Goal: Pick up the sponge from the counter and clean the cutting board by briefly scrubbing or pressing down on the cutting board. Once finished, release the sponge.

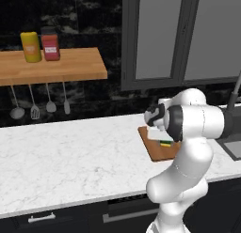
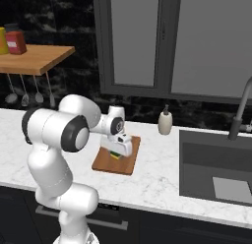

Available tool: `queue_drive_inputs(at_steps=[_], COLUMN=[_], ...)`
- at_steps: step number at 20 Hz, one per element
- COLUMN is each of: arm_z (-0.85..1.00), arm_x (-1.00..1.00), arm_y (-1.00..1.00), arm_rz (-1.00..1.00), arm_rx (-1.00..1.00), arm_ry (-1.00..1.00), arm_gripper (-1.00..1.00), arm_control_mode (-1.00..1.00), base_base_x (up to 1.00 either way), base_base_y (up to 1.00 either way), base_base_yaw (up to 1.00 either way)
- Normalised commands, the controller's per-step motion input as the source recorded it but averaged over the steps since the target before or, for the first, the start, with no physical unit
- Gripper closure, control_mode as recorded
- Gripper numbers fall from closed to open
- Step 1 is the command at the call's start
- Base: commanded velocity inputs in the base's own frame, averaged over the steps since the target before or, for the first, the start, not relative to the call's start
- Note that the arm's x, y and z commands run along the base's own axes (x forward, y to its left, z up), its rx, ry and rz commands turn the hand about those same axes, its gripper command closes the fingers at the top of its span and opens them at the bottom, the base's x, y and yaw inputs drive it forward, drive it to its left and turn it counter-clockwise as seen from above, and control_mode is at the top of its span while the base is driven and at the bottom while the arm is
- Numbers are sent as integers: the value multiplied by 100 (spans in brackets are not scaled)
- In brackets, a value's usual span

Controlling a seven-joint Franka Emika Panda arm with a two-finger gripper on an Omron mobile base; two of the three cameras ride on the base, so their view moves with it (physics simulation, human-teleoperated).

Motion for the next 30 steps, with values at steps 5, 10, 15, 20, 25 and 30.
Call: queue_drive_inputs(at_steps=[5,10,15,20,25,30], arm_z=[0,0,-11,-33,-33,-24], arm_x=[54,28,-12,-56,-87,-94], arm_y=[24,28,21,4,0,2], arm_rz=[0,0,-2,-3,-4,-3], arm_rx=[0,0,0,0,0,0], arm_ry=[0,0,0,0,3,4], arm_gripper=[100,100,100,100,100,100], arm_control_mode=[-100,-100,-100,-100,-100,-100], base_base_x=[0,0,0,0,0,0], base_base_y=[0,0,0,0,0,0], base_base_yaw=[0,0,0,0,0,0])
